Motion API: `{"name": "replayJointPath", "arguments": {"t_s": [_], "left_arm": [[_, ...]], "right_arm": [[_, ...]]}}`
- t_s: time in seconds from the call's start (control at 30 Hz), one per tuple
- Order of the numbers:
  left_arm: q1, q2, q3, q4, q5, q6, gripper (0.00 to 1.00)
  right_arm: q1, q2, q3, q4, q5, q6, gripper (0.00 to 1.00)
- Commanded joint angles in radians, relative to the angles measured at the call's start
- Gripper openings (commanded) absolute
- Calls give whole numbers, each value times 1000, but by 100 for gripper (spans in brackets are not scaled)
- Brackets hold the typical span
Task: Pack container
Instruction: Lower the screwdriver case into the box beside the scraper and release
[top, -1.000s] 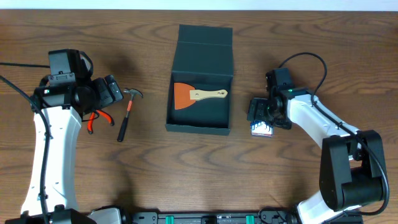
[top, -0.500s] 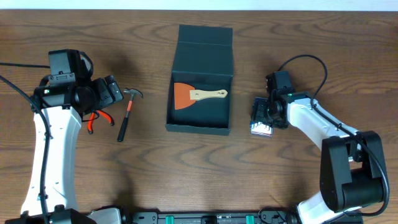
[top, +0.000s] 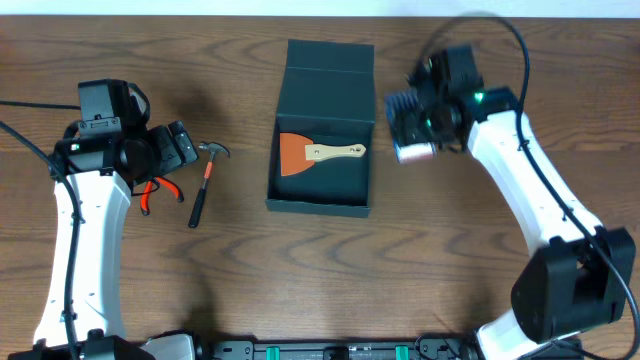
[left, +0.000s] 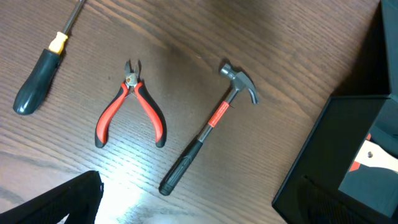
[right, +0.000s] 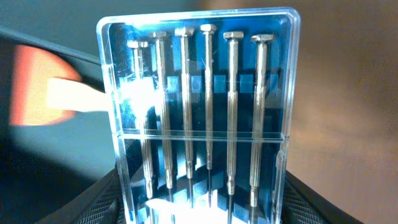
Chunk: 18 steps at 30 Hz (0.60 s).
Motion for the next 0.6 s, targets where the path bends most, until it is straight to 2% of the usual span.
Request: {"name": "replayJointPath", "arguments": {"t_s": [0.0,0.23,0.37,0.43,0.57], "left_arm": [[4,0,2,-3,-12,10,98],[4,0,2,-3,-11,10,98],[4,0,2,-3,-11,10,98],[4,0,2,-3,-11,10,98],[4,0,2,-3,-11,10,98]], "right_arm": [[80,-27,105,-37,-66,-245,1],[236,15,109,-52,-114,-668,1],[288,93,108,-52,-117,-834,1],[307,145,108,-52,-116,-888,1],[318,244,108,-74,-117,-889,1]]}}
